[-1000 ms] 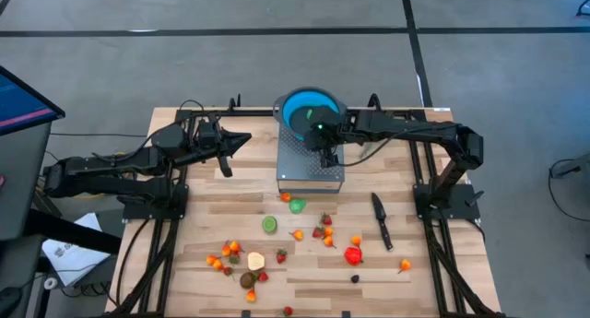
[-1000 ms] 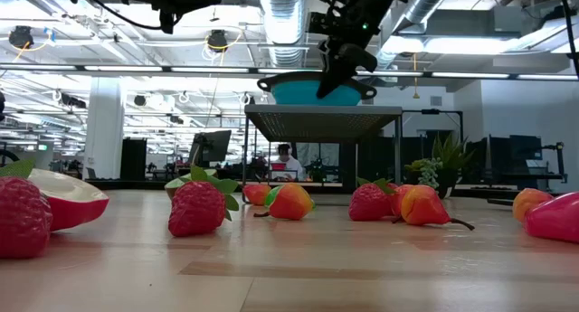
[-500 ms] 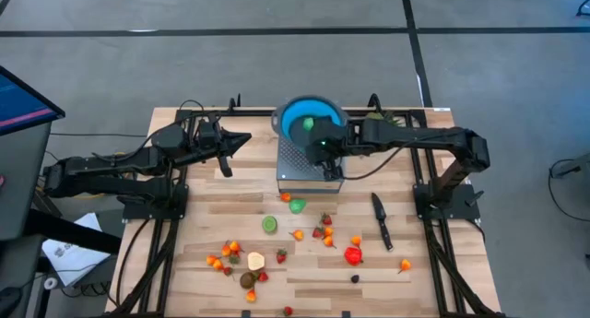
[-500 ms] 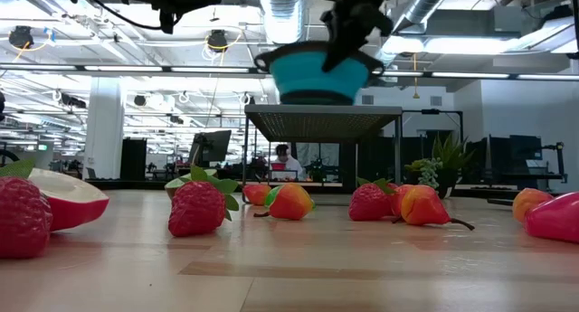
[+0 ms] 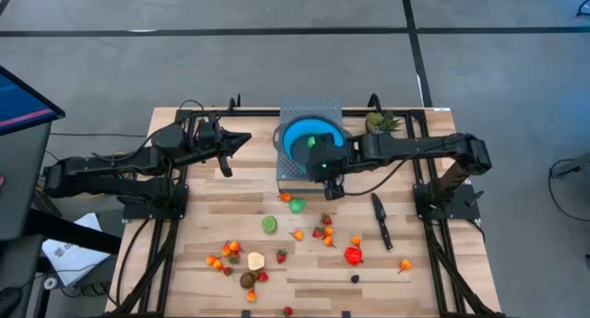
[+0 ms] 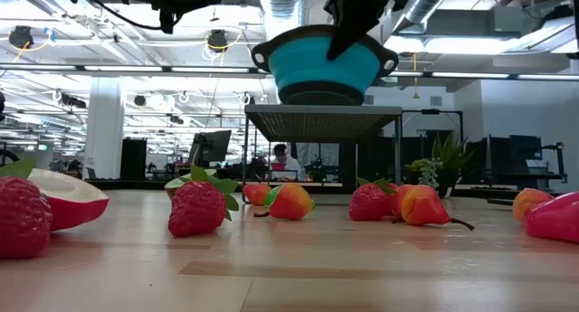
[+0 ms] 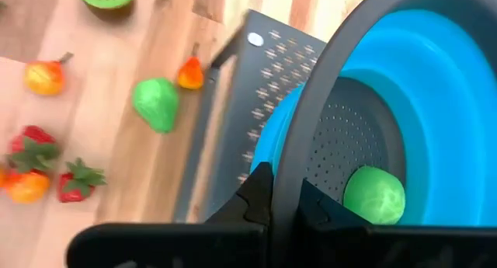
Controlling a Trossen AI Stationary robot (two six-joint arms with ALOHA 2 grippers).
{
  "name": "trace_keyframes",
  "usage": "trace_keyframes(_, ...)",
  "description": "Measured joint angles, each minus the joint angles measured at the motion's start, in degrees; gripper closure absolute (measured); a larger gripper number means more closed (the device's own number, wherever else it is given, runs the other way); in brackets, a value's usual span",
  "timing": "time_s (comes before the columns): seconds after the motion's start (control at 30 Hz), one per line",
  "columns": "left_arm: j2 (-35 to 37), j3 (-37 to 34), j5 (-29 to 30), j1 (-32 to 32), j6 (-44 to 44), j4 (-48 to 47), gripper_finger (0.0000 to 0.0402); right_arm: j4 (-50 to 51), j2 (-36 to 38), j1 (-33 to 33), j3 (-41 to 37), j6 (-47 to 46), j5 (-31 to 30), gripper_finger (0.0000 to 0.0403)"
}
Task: Pick & Place Fruit
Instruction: Adjust the strainer bowl on the shelf, then put the top sliced kiwi into the strainer bowl
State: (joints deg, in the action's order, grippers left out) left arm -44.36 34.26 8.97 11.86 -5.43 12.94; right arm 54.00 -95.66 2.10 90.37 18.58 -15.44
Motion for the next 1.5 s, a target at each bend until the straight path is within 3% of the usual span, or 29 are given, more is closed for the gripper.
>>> trace_keyframes(0.53,0.00,0.00,-0.02,0.00,0.00,-0.03,0.0400,0.31,-4.79,2.23,0.17,-3.54,-4.16,0.0396)
trace_keyframes(0.8,0.00,0.00,-0.02,0.00,0.00,-0.03,0.0400,-0.59,-2.06,3.47,0.00,-3.40,-4.09,0.0312)
trace_keyframes(1.03,0.00,0.00,-0.02,0.00,0.00,-0.03,0.0400,0.41,-1.76,3.93,0.70,-3.53,-4.05,0.0176)
trace_keyframes(1.13,0.00,0.00,-0.02,0.00,0.00,-0.01,0.0400,1.96,-1.72,4.24,2.90,-3.64,-4.07,0.0136)
trace_keyframes(1.37,0.00,0.00,-0.02,0.00,0.00,-0.01,0.0400,11.28,-1.66,4.71,11.73,-6.11,-4.00,0.0123)
trace_keyframes(1.5,0.00,0.00,-0.02,0.00,0.00,-0.01,0.0400,16.59,-1.59,5.06,13.51,-11.64,-3.95,0.0146)
